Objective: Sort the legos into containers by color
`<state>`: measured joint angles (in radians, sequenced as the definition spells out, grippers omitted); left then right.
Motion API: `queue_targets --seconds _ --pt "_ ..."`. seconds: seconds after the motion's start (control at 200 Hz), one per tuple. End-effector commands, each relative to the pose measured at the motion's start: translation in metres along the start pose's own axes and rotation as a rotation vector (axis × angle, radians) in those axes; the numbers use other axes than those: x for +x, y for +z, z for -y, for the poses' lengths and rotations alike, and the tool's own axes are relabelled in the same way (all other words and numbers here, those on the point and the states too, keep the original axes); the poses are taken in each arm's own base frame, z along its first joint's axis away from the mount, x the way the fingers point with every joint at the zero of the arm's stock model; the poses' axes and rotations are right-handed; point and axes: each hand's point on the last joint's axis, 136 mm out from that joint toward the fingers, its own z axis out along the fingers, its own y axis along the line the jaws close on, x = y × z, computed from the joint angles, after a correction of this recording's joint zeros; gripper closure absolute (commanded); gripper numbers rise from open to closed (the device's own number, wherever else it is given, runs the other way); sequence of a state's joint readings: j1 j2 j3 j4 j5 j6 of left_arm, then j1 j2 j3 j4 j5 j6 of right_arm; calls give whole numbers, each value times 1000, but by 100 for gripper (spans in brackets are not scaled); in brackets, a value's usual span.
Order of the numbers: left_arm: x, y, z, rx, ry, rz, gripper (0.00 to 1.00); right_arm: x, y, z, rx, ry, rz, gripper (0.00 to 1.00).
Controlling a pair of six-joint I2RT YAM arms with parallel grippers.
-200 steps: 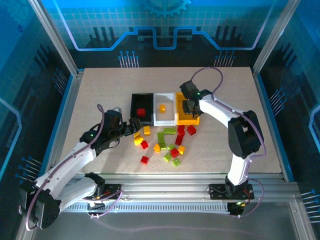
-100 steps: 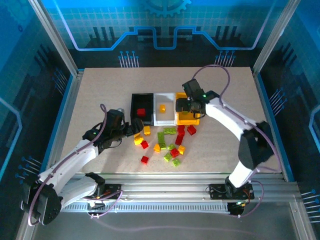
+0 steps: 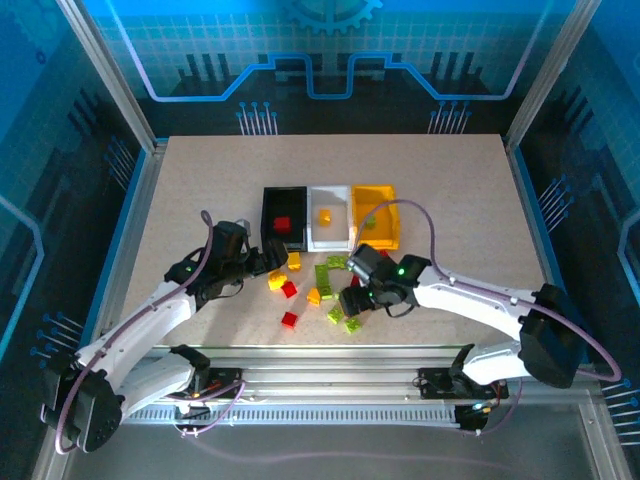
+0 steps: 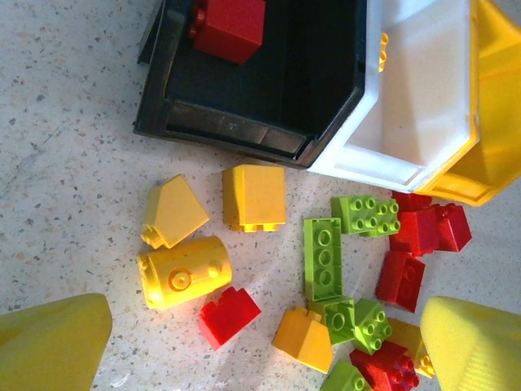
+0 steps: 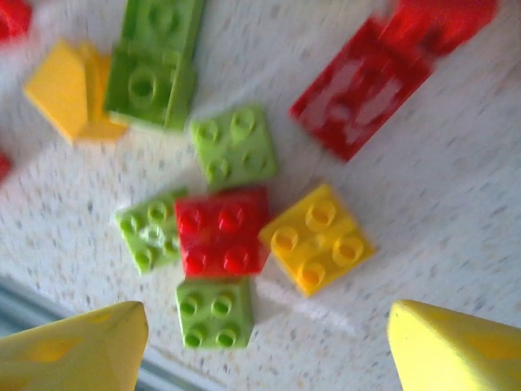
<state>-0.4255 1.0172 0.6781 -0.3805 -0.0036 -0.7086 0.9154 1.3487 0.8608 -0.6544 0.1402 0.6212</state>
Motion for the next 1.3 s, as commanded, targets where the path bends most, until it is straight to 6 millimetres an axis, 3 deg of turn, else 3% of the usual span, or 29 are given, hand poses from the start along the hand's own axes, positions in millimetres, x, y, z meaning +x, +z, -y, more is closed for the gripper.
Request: queue_targets --seconds 0.0,0.1,0.255,0.41,0.465,0.48,0.71,0.845,0.871,1.056,1.151,1.296 --pt "7 5 -2 14 -10 -24 1 22 8 -11 -13 -6 -53 22" --pt "10 8 -6 4 -11 -33 1 35 22 -20 -4 -52 -103 23" --pt "11 10 -10 -12 -4 -36 1 39 40 -27 25 -92 -131 28" --pt "12 9 -10 -15 -2 -35 1 43 54 -18 115 -105 -163 38" --pt "11 9 -11 -19 1 -31 1 47 56 -13 145 -109 -178 41" --pt "11 9 -11 -20 0 -30 1 39 54 -19 135 -106 -161 42" --pt "10 11 -10 -13 2 -28 1 35 52 -26 95 -120 -130 57" --pt "9 12 -8 -12 3 -33 1 24 38 -34 49 -124 -72 61" --pt "9 12 -7 -9 6 -34 1 31 39 -28 54 -127 -83 62" --pt "7 13 -4 0 14 -35 1 20 8 -29 6 -137 15 62" --pt "6 14 -1 13 12 -33 1 2 -13 -16 36 -124 72 62" --pt "5 14 3 26 11 -35 1 -61 -49 11 60 -18 197 62"
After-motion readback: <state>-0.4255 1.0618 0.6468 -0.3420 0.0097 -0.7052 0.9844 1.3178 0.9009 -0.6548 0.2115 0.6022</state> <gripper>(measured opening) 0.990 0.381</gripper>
